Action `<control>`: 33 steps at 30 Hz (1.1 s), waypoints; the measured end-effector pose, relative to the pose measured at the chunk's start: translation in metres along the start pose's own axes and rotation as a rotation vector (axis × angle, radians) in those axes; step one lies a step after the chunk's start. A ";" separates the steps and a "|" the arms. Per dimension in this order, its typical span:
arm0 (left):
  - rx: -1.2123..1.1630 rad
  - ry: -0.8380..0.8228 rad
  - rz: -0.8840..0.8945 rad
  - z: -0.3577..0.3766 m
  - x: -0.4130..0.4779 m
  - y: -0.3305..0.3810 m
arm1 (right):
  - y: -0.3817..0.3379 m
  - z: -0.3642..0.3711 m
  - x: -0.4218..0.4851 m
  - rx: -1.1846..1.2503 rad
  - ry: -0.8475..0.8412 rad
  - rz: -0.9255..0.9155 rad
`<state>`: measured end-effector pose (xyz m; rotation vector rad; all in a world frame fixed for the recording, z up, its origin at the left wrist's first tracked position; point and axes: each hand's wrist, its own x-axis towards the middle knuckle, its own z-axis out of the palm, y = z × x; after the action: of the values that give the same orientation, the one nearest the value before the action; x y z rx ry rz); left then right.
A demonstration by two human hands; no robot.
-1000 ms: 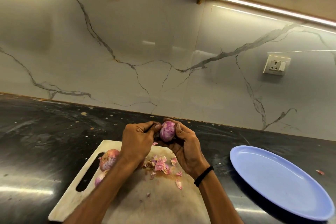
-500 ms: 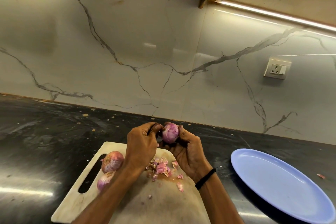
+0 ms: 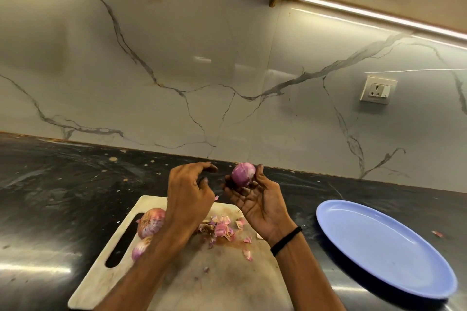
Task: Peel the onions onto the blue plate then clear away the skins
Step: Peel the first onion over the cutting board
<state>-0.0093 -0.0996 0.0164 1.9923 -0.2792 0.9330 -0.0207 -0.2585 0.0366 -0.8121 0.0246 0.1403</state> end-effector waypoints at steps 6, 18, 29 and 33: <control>-0.027 0.006 0.095 0.005 0.000 -0.001 | 0.000 -0.003 0.001 -0.018 0.022 0.008; 0.102 -0.055 0.142 0.017 -0.014 0.000 | 0.000 -0.019 -0.005 0.004 0.032 -0.059; 0.198 -0.077 0.245 0.026 -0.039 0.014 | -0.073 -0.100 -0.058 -1.101 0.568 -0.621; 0.193 -0.082 0.247 0.029 -0.050 0.020 | -0.109 -0.142 -0.077 -1.385 0.705 -0.567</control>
<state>-0.0397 -0.1419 -0.0157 2.2117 -0.5069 1.0666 -0.0777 -0.4445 0.0238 -2.1751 0.3912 -0.7659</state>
